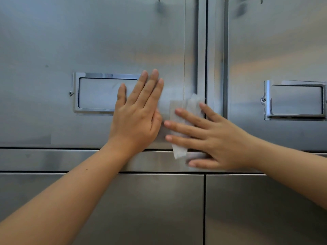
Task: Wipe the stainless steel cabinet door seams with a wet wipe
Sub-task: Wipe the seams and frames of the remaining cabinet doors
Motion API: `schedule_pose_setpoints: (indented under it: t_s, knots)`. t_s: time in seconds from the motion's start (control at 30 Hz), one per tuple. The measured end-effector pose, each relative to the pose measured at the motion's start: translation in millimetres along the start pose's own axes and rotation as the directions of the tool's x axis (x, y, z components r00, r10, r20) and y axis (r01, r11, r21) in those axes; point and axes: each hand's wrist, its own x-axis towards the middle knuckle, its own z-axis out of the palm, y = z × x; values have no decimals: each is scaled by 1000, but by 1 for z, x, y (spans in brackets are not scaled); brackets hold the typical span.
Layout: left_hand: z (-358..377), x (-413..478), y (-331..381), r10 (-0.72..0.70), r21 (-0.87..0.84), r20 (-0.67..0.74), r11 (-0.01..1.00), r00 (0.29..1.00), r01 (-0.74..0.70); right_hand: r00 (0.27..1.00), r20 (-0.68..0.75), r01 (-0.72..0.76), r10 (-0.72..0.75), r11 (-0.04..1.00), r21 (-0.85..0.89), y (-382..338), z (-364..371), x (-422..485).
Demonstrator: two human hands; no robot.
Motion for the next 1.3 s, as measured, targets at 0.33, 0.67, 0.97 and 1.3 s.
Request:
schedule_pose_setpoints:
  t_s: [0.33,0.67,0.97,1.3]
  knots:
    - [0,-1,2,-50,1,-68,999,996,50,995,-9,-104,104,991,-82,49,-12,22]
    - [-1,1,2,-61,8,-30,998,998,61,990,-37,-139,136,986,-90,64,-15,33]
    - [-1,1,2,-57,4,-31,998,998,57,995,-51,-95,90,992,-89,58,-9,26]
    - [5,-1,-3,-45,18,-20,999,999,45,987,-14,-162,161,983,-92,64,-12,40]
